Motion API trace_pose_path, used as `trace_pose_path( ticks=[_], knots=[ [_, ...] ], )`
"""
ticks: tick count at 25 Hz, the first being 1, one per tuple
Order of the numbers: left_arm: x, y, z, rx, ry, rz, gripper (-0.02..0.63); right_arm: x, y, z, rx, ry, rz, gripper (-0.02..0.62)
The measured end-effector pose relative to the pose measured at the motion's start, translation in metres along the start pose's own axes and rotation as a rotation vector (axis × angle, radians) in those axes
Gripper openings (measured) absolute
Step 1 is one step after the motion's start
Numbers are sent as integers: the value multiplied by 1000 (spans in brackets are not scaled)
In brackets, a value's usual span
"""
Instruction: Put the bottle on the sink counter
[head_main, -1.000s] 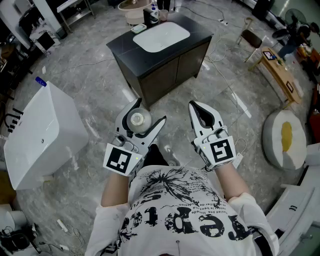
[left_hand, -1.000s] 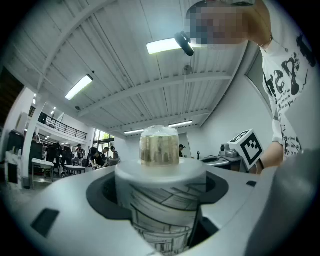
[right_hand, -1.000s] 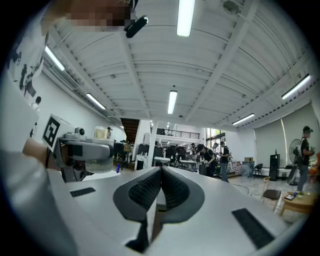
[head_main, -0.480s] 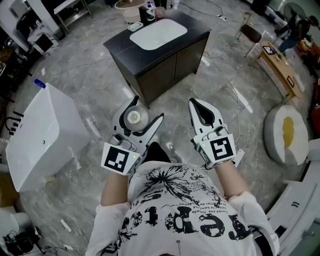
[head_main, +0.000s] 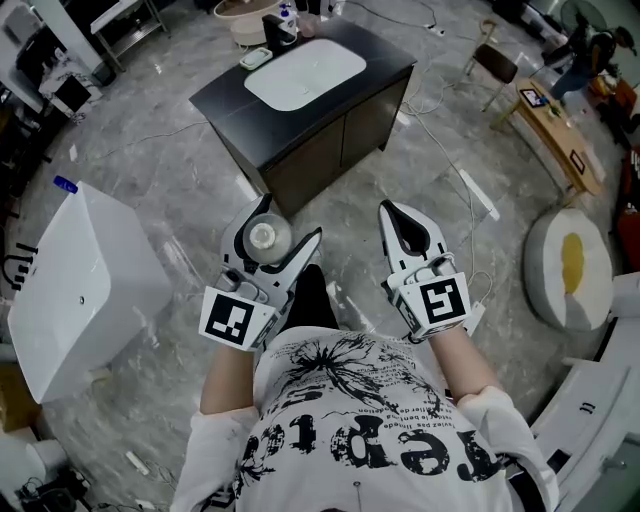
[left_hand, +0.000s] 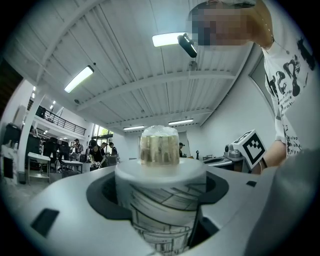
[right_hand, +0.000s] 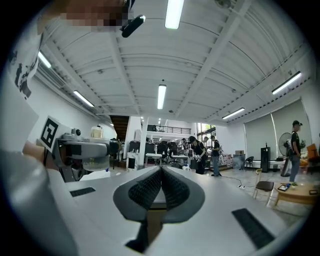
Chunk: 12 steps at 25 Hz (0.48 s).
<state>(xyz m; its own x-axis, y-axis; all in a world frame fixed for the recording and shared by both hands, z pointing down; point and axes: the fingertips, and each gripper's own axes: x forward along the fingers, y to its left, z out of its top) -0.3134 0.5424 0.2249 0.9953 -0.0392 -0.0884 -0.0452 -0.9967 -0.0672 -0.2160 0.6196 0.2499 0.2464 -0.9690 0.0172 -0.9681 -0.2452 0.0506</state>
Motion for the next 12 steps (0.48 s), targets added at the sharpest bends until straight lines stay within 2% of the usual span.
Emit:
trace_pose_path(
  ticks=[6, 12],
  knots=[
    [64, 92, -14, -5, 1, -35, 346, 111, -34, -1, 5, 13, -28, 14],
    [157, 202, -22, -23, -5, -45, 345, 240, -100, 4, 12, 54, -81, 14]
  ],
)
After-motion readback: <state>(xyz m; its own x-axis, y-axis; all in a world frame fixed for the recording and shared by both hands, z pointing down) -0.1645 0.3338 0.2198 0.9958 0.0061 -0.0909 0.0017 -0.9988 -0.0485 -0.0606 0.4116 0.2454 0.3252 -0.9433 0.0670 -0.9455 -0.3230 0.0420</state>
